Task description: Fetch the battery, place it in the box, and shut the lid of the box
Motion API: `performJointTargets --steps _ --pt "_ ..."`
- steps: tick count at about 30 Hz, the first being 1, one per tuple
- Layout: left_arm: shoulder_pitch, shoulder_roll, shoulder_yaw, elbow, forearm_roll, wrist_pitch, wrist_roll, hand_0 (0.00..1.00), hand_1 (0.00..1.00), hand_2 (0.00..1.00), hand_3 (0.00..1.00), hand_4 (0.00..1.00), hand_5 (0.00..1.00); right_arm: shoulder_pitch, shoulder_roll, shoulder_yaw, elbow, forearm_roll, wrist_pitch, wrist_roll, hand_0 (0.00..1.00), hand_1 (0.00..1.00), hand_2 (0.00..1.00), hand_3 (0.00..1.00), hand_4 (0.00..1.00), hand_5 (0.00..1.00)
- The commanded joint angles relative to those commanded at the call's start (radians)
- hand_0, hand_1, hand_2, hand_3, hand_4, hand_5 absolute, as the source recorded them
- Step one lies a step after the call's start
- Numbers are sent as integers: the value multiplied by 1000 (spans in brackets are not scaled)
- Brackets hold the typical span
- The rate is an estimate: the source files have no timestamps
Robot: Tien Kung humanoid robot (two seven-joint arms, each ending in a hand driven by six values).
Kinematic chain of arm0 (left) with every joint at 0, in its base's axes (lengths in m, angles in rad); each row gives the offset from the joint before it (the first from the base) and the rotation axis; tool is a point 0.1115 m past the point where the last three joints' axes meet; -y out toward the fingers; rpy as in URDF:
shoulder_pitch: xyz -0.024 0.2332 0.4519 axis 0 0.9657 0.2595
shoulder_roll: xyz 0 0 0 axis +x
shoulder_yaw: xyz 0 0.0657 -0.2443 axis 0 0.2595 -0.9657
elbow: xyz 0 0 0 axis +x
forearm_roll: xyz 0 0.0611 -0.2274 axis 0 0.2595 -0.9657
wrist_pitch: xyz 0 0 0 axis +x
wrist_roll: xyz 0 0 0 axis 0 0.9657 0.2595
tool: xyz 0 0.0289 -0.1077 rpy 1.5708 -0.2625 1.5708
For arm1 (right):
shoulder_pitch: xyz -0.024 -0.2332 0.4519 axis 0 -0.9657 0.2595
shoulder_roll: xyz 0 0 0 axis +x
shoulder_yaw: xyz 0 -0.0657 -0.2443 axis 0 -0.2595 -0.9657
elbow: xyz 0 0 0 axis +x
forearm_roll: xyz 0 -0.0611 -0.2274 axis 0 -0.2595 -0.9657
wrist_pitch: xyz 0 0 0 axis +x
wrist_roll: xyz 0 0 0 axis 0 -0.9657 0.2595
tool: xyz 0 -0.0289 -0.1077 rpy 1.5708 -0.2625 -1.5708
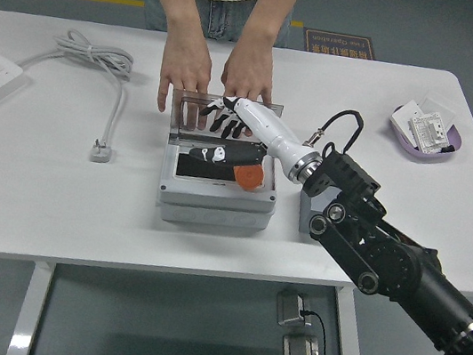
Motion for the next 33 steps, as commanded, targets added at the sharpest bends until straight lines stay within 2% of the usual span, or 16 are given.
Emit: performJointTargets --steps 6,15,16,26,27,28,33 --pt "3 -3 -2 0 -1 -1 0 599 629 621 649 719 244 -15 -26 25 77 7 50 -45 436 454 560 696 981 497" --pt "9 -9 -9 0 -2 -2 0 599 629 621 650 719 241 -78 -82 81 196 26 137 -108 429 434 553 688 982 516" --pt "10 -10 -9 0 -3 -1 -1 599 628 621 649 719 241 -91 -91 98 217 26 149 -116 405 417 536 678 975 548" --pt "15 -16 -17 0 -4 -1 -3 599 628 619 650 719 241 -207 -168 269 399 26 247 -187 389 405 537 677 968 568" --pt "16 -17 -18 0 -5 -2 -3 599 628 619 650 719 241 -219 -173 290 418 28 256 -193 389 405 537 677 968 568" --pt "16 -18 -19 0 -4 -2 -3 599 628 619 650 719 240 -234 -179 312 438 32 266 -199 378 398 539 678 967 615" --pt "18 -21 -25 0 0 -2 -5 599 628 619 650 719 240 -292 -190 413 516 45 297 -223 378 398 539 678 967 615"
